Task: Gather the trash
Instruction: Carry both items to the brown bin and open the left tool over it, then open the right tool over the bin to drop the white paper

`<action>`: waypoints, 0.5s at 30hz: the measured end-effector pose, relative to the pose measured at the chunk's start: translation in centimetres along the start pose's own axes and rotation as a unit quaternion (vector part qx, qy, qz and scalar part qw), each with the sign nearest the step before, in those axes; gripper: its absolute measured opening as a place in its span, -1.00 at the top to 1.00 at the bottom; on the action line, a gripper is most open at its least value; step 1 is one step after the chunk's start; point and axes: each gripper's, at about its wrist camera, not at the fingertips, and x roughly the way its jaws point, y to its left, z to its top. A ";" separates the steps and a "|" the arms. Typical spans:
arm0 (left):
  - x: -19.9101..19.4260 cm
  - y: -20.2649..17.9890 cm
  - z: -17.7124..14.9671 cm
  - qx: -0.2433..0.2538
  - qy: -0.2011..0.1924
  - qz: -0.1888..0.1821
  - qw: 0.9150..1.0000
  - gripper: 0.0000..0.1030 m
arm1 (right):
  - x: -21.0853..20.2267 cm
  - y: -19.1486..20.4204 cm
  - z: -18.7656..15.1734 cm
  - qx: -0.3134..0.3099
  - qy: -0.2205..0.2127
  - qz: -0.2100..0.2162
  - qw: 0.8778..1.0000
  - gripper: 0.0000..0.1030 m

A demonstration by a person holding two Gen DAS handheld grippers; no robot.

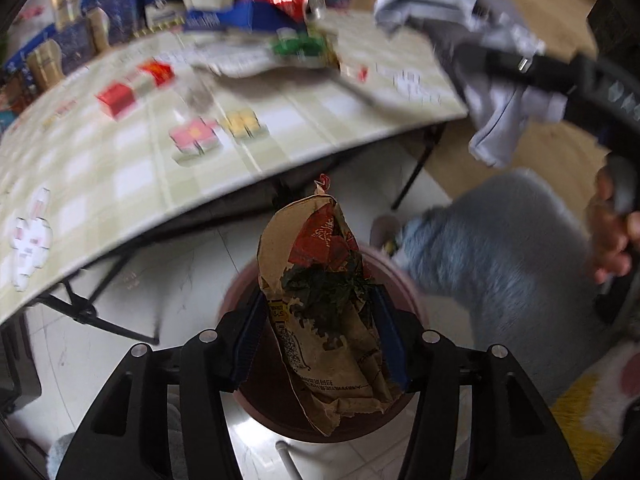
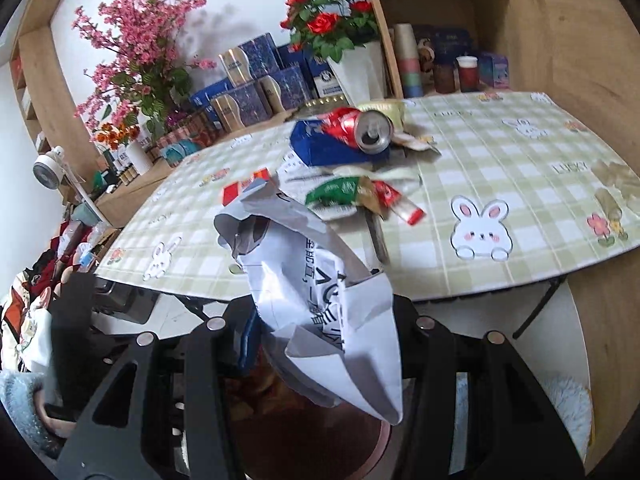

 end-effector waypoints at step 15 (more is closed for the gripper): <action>-1.8 2.7 0.8 -0.049 -0.091 0.072 0.992 -0.82 | 1.0 -0.7 -1.6 0.024 0.024 -0.020 0.999 0.03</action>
